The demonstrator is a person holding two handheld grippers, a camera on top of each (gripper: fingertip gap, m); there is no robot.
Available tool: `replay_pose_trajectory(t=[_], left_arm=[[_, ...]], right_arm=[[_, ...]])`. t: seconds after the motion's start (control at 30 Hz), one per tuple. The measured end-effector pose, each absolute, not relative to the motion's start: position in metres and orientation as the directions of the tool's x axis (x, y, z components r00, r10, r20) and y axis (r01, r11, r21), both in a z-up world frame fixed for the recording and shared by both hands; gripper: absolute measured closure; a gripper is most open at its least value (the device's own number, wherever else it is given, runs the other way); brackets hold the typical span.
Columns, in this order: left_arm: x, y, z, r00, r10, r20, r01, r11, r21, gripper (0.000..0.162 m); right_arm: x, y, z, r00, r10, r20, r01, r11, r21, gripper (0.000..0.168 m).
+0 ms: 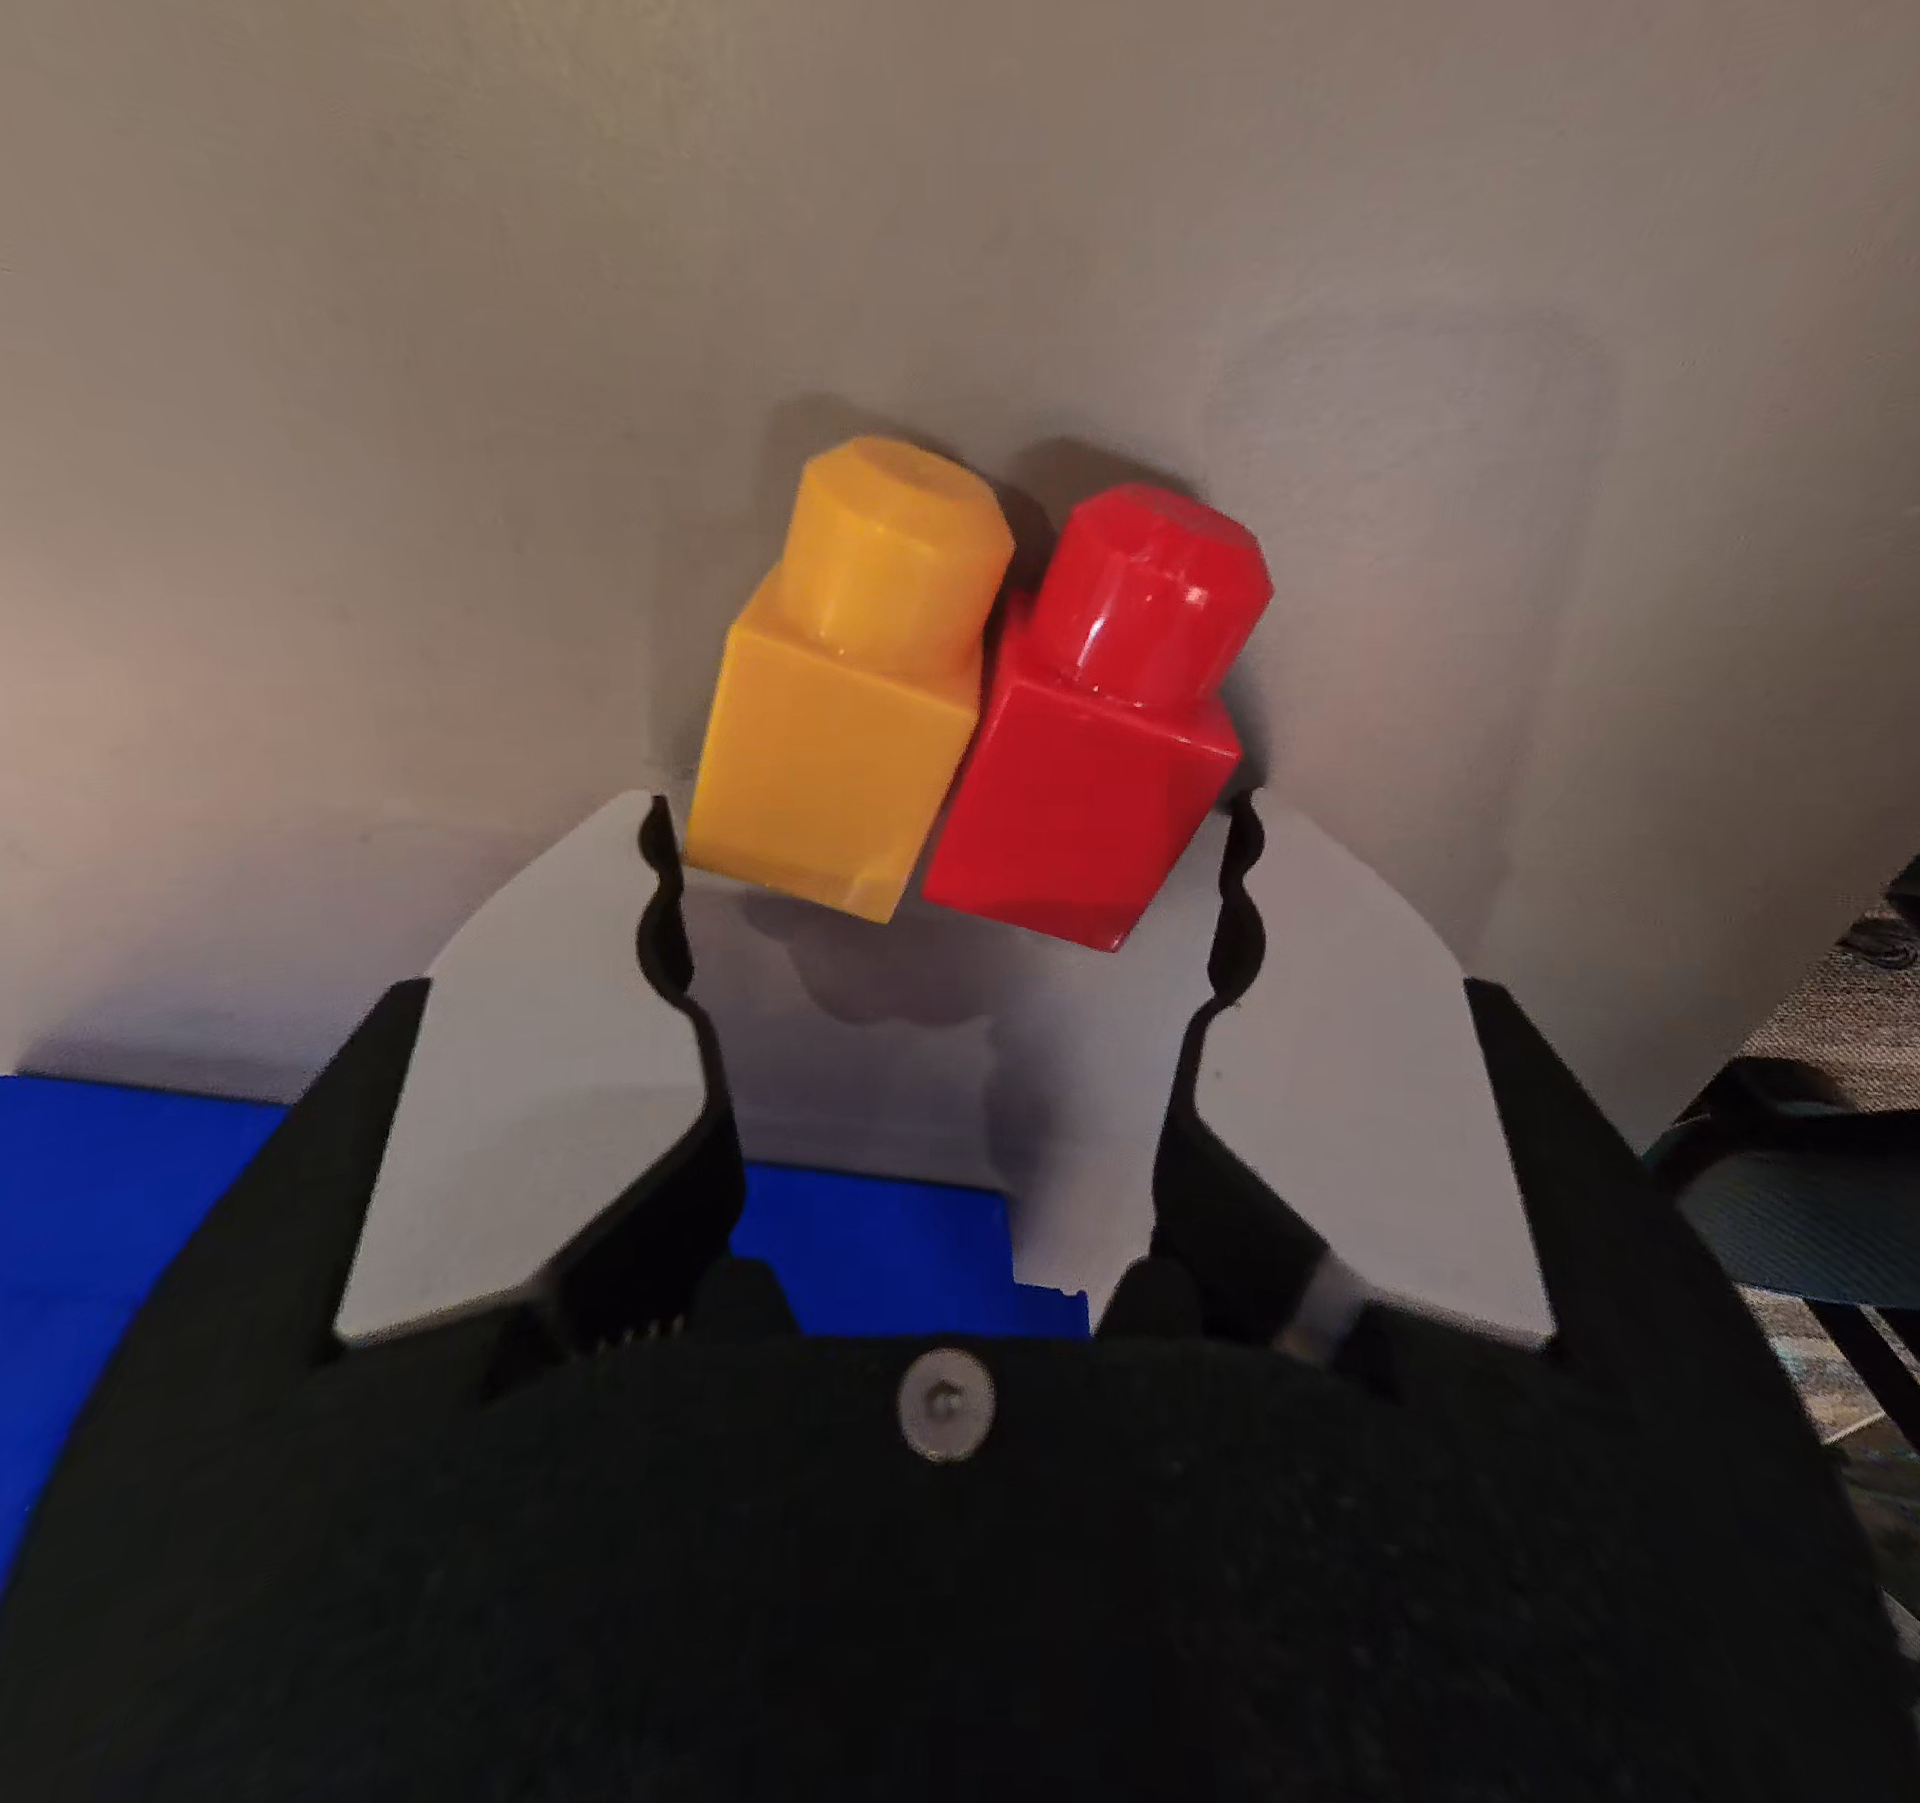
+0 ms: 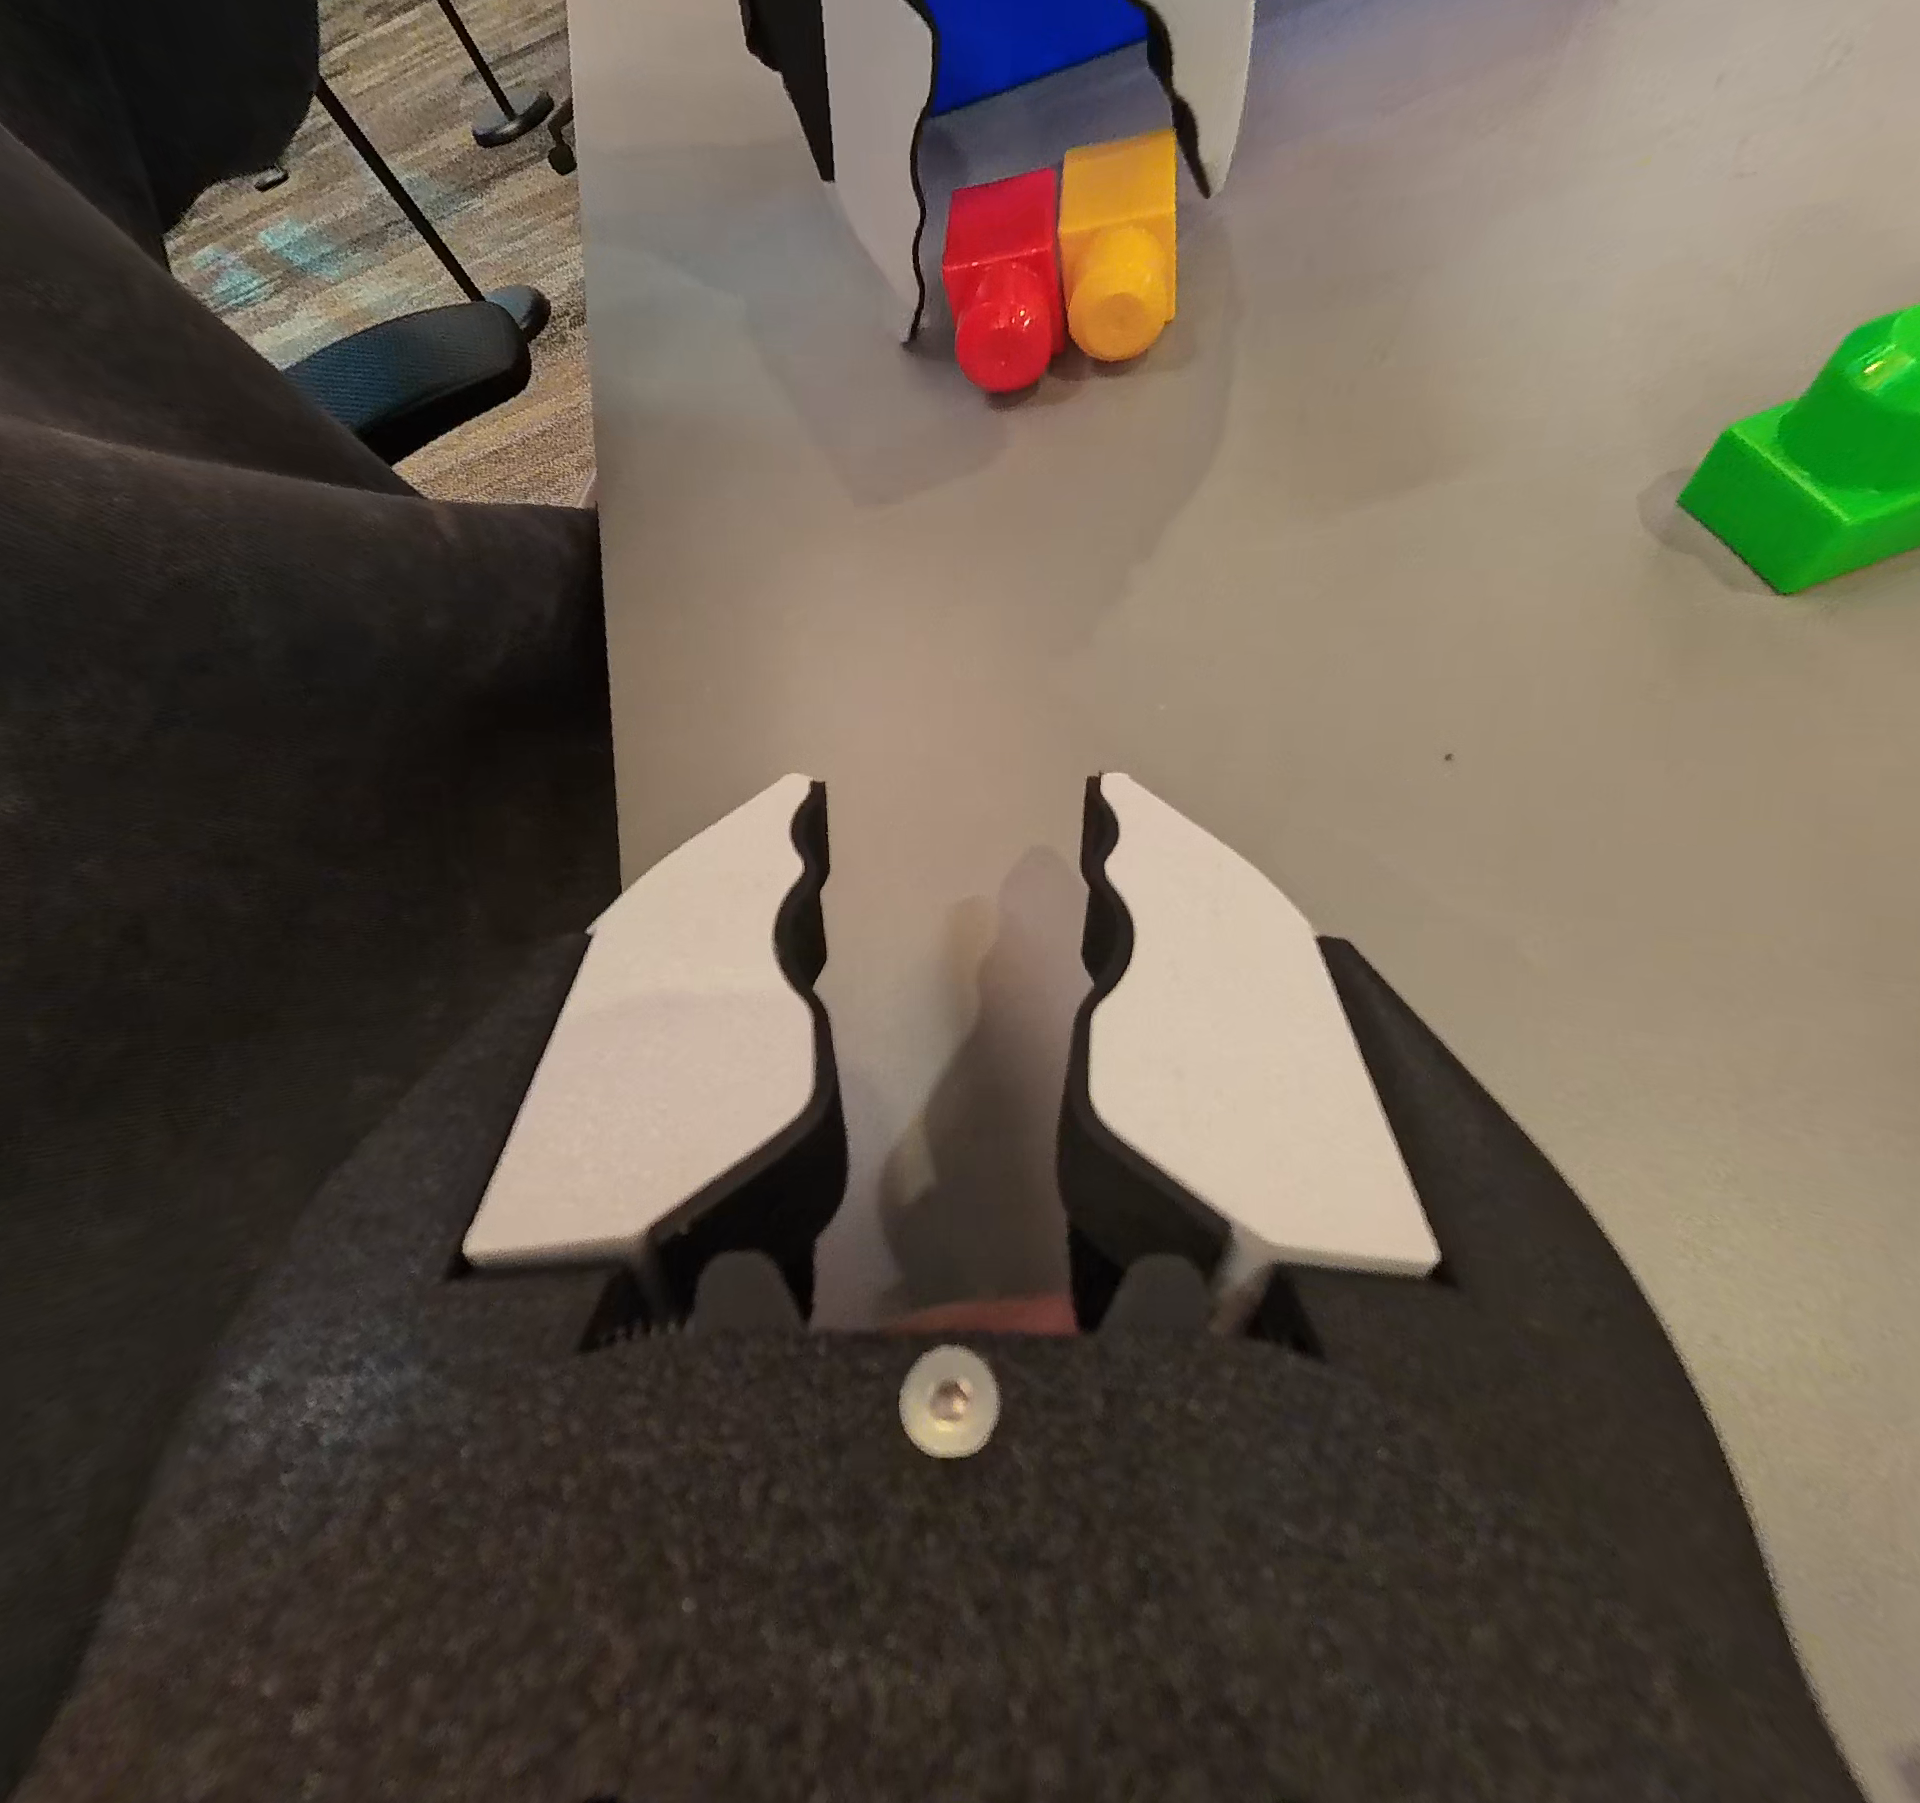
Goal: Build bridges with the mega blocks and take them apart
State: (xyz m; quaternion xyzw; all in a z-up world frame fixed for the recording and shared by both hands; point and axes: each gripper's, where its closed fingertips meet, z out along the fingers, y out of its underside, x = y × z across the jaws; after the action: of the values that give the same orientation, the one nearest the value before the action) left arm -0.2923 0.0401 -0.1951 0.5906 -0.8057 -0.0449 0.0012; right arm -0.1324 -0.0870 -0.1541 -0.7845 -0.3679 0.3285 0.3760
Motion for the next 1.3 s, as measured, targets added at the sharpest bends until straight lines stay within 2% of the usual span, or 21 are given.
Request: replay_pose_trajectory(t=[0.17,0.47,0.63,0.9,1.13,1.3], left_arm=[[-0.294,0.036,-0.195,-0.289,-0.957,-0.037,-0.956,0.286,0.067,0.071],[-0.294,0.036,-0.194,-0.286,-0.958,-0.034,-0.956,0.283,0.08,0.074],[-0.292,0.035,-0.193,-0.312,-0.95,-0.013,-0.947,0.31,0.085,0.084],[-0.289,0.032,-0.194,-0.331,-0.944,-0.005,-0.941,0.329,0.075,0.085],[-0.289,0.032,-0.194,-0.275,-0.962,-0.01,-0.96,0.273,0.063,0.086],[-0.283,0.033,-0.191,-0.192,-0.98,-0.042,-0.981,0.193,-0.007,0.086]], right_arm=[[-0.132,-0.087,-0.154,0.513,0.824,-0.24,0.33,-0.447,-0.831,0.122],[-0.132,-0.087,-0.154,0.513,0.826,-0.234,0.336,-0.445,-0.83,0.122],[-0.132,-0.088,-0.155,0.513,0.827,-0.231,0.344,-0.445,-0.827,0.122],[-0.13,-0.087,-0.155,0.516,0.824,-0.235,0.339,-0.448,-0.827,0.122],[-0.131,-0.088,-0.154,0.511,0.826,-0.236,0.337,-0.446,-0.829,0.122],[-0.131,-0.087,-0.154,0.513,0.825,-0.236,0.334,-0.446,-0.83,0.122]])
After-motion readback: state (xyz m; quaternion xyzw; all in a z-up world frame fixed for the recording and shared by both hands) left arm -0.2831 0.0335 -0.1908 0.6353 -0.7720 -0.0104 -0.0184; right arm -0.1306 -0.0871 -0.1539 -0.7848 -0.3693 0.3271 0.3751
